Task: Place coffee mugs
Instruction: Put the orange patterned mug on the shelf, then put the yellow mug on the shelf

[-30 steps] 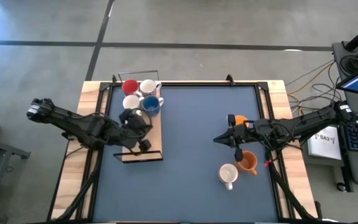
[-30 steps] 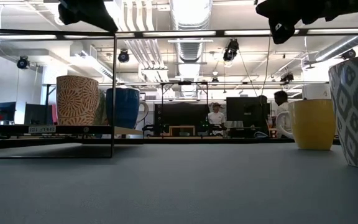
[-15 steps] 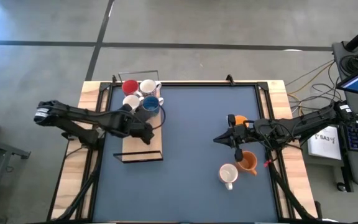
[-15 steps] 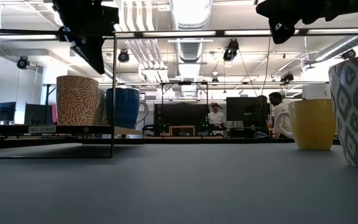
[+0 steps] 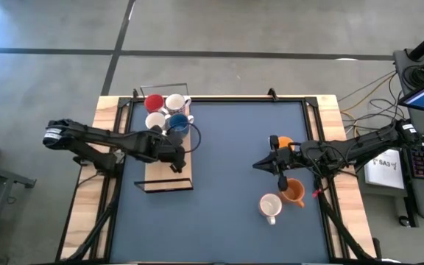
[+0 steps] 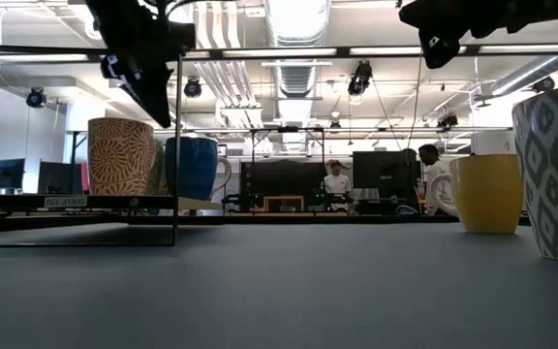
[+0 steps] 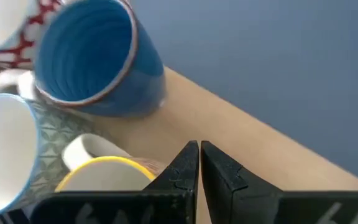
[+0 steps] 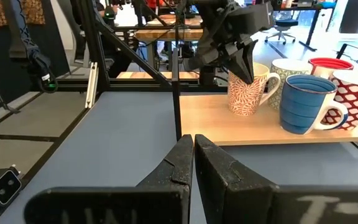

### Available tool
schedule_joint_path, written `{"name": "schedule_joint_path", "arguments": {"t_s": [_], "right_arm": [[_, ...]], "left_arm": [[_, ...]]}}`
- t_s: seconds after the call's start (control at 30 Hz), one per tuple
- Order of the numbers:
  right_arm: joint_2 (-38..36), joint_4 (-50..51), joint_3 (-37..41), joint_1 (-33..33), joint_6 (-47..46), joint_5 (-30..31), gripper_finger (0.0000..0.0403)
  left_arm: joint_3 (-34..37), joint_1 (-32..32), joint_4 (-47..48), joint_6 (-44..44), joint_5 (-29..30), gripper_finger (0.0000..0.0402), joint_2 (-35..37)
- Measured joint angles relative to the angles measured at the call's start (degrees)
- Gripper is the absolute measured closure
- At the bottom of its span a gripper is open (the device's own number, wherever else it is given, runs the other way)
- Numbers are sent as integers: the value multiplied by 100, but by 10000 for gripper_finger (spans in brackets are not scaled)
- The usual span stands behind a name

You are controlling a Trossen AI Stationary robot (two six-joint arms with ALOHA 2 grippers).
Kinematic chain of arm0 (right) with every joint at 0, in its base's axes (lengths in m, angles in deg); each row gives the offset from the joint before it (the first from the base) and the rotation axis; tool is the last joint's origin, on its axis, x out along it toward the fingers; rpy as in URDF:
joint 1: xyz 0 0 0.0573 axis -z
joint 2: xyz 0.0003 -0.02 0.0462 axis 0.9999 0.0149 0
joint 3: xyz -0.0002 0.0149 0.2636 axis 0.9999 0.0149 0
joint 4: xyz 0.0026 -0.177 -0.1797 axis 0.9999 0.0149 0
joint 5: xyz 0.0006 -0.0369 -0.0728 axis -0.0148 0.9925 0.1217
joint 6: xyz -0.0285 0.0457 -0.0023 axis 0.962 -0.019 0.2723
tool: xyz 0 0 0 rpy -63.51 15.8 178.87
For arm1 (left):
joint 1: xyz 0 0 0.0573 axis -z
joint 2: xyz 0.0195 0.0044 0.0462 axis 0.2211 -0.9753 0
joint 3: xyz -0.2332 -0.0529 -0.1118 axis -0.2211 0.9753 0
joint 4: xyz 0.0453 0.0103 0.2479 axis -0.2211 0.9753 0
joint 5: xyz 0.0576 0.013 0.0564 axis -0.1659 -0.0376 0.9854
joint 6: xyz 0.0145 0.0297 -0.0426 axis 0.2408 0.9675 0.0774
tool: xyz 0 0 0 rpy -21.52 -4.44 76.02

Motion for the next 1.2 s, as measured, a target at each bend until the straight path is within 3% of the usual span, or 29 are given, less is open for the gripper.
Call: {"name": "schedule_joint_path", "arguments": {"t_s": [0.43, 0.77, 1.0, 1.2], "right_arm": [[0, 5, 0, 0, 0, 0, 394], [0, 0, 0, 0, -1, 2, 394], [1, 44, 0, 0, -306, 2, 394], [88, -11, -3, 2, -560, 55, 394]], "left_arm": [[32, -18, 663, -411, 120, 402, -221], [-154, 86, 535, -404, 176, 402, -194], [-739, 949, 296, 315, 1048, 402, 114], [-425, 2097, -1314, 1532, 1783, 402, 741]]}}
